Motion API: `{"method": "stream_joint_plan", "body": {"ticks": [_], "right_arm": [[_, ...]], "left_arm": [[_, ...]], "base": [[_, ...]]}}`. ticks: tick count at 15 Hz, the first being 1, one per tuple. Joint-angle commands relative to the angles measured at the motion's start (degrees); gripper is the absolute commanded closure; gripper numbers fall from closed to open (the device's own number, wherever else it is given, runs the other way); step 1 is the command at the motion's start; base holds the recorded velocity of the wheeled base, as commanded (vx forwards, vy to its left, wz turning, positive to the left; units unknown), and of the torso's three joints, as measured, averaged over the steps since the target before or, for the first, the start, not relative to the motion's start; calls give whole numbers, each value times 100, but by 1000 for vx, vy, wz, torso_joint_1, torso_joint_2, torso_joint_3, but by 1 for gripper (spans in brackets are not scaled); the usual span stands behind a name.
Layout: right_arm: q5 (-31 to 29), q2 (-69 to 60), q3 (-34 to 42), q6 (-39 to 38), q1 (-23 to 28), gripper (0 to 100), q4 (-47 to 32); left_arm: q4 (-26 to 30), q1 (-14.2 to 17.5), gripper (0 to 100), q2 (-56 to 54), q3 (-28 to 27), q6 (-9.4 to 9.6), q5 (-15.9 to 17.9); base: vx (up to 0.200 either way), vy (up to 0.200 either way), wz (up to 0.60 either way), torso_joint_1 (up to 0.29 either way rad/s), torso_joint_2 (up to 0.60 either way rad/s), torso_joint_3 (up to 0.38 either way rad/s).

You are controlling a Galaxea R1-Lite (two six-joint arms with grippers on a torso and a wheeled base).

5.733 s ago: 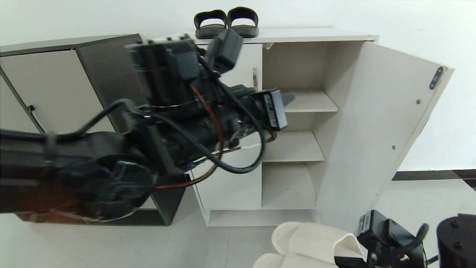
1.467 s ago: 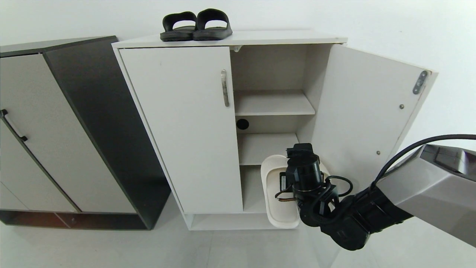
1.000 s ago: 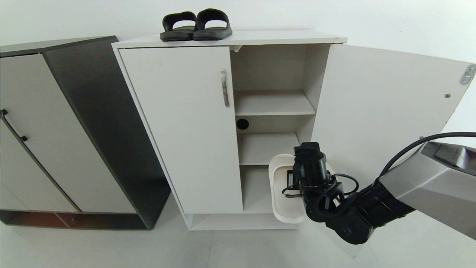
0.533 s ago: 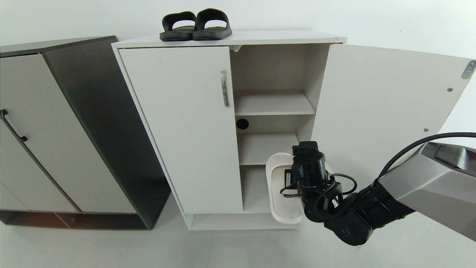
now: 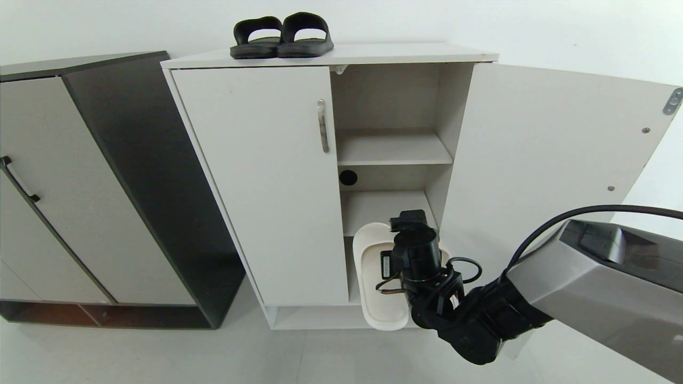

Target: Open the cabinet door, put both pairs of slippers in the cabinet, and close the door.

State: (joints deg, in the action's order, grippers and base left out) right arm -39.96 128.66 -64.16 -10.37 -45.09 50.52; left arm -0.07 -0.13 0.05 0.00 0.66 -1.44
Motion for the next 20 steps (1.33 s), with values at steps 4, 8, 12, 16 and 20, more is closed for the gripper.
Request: {"method": "stream_joint_plan", "body": {"ticks": [4,8,12,16,20], "right_arm": [[-12,274,-62,0,1,100,37],[-21,318,-53,9,1,100,134],[-29,353,9,290,1,100,494],[-82,458,351,1257,1,100,1918],[-152,502,360,1477,1,100,2305]], "left_arm": [[-1,-4,100,4,0,-13,-6],[-1,-4,100,4,0,-13,-6],[-1,-4,100,4,0,-22,-6],[-1,-4,100,4,0,-22,3],[-1,-4,100,4,0,-31,-6]], "base": [[0,0,0,0,0,0],[0,0,0,2,1,-157],[0,0,0,4,1,-196],[0,0,0,4,2,-200],[0,0,0,4,2,-161]]}}
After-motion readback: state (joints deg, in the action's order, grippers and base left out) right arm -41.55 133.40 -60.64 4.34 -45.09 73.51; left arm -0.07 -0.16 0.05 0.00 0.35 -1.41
